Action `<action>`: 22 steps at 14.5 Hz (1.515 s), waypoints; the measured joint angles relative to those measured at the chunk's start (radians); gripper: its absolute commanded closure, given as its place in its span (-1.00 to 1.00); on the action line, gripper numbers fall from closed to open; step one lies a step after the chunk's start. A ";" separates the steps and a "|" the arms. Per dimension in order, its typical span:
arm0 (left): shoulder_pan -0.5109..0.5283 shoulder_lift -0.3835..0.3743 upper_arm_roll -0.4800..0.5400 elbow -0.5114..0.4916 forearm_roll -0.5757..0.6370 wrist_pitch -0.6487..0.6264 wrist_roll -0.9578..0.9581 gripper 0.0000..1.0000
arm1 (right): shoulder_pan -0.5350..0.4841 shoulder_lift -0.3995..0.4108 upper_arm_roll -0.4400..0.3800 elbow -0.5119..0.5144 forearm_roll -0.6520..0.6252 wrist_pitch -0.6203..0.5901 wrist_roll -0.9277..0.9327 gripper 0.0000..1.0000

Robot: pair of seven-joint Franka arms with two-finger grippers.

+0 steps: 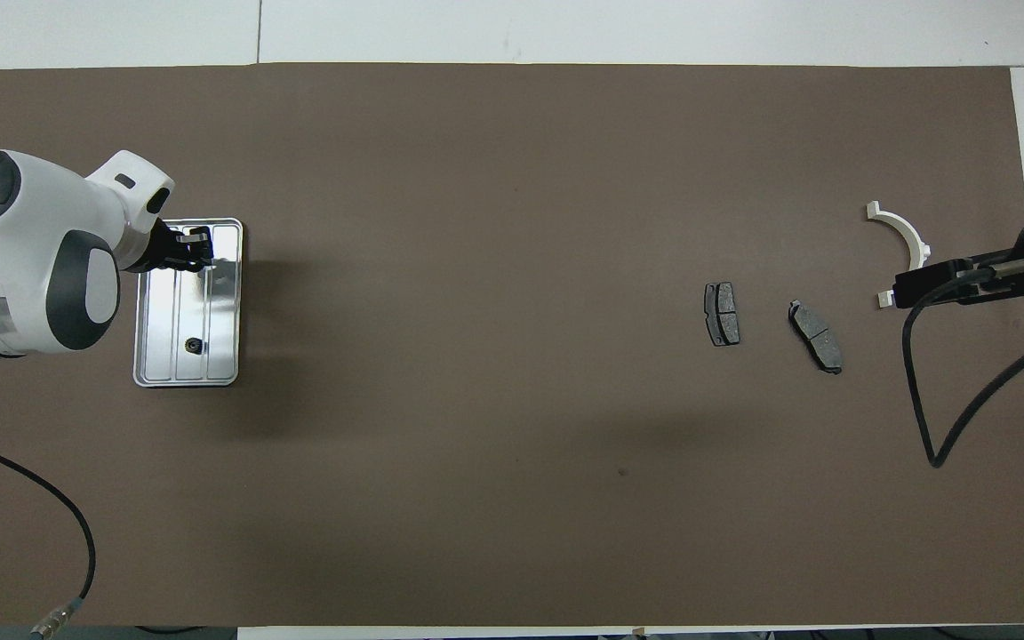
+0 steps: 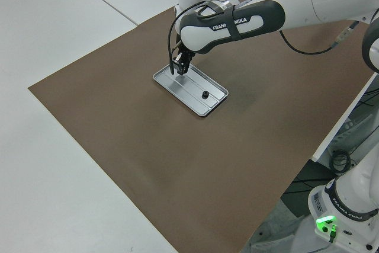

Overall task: Pick bearing gear from pile to tray
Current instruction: 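Lower the second ring into the tray and open the left gripper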

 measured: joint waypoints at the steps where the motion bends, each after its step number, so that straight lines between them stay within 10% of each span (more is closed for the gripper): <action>1: 0.001 0.004 0.000 0.001 0.000 0.001 0.003 0.97 | 0.001 0.000 0.000 0.004 -0.003 0.000 0.000 -1.00; 12: 0.019 0.007 -0.004 -0.013 0.000 0.000 0.031 0.74 | 0.000 0.002 -0.002 0.007 -0.004 0.000 0.000 -1.00; 14: 0.019 0.007 -0.004 -0.018 0.000 0.000 0.031 0.40 | 0.000 0.003 -0.002 0.007 -0.004 0.000 0.000 -1.00; 15: 0.019 0.007 -0.004 -0.021 0.000 0.001 0.031 -0.21 | 0.000 0.003 -0.002 0.007 -0.004 0.000 0.000 -1.00; 18: 0.020 0.007 -0.005 -0.028 0.000 0.002 0.033 -1.00 | -0.001 0.003 -0.002 0.007 -0.001 0.000 0.000 -1.00; 22: 0.021 -0.051 -0.006 0.023 0.000 -0.085 0.033 -1.00 | -0.001 0.003 -0.002 0.007 0.005 -0.013 0.000 -1.00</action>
